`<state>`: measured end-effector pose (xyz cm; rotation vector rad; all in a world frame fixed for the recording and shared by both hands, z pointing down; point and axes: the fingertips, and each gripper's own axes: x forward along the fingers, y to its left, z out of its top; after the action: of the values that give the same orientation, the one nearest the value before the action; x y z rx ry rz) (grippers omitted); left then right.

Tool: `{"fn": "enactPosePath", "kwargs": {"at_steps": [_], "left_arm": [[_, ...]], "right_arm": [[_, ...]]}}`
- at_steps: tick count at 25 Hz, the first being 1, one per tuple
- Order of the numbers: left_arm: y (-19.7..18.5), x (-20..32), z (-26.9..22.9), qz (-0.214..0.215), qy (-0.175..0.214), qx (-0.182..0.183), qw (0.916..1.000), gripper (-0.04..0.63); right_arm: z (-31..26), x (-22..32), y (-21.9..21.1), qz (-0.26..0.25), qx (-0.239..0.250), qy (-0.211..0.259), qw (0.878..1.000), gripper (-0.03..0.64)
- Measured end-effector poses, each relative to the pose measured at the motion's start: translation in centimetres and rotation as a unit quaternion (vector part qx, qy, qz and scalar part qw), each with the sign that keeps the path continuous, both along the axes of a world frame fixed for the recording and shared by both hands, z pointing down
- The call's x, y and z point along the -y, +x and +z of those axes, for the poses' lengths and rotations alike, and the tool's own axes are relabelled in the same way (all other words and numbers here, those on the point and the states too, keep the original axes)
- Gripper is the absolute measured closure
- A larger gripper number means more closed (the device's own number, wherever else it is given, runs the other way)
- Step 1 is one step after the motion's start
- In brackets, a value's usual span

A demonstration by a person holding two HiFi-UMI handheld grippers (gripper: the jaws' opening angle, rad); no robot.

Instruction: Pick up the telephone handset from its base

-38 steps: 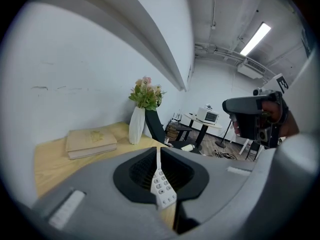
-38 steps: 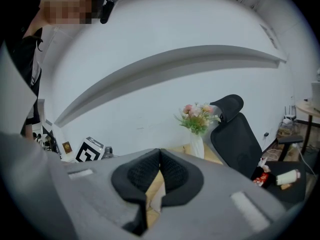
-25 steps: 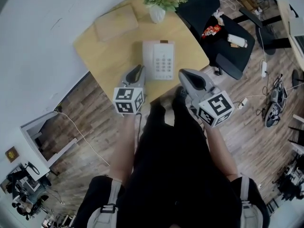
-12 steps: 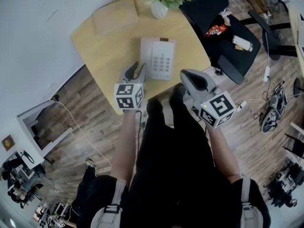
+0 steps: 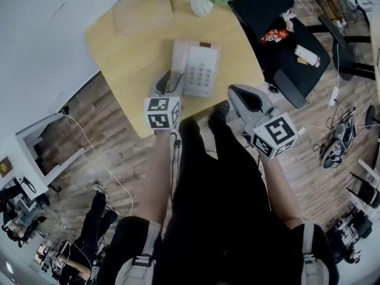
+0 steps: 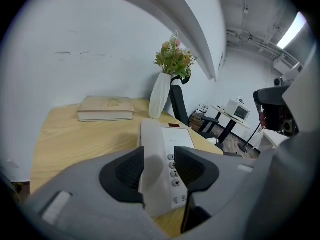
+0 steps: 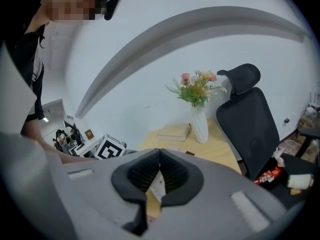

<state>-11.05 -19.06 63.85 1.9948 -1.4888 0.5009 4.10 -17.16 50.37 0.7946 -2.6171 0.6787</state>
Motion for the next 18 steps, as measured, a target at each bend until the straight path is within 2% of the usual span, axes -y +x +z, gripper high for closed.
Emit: {"fn": "enactPosePath", "kwargs": {"at_steps": [9,18], "left_arm": [[0.8,1.7,2.0,-0.011,-0.011,0.012,0.9998,0.353],[1.1,3.4,3.3,-0.018,-0.003,0.017,0.9997,0.341]], "right_arm": [[0.7,0.9,1.1,0.001,0.000,-0.008,1.000,0.614],[1.4,1.4,2.5,0.011,-0.006,-0.015,1.000,0.614]]}}
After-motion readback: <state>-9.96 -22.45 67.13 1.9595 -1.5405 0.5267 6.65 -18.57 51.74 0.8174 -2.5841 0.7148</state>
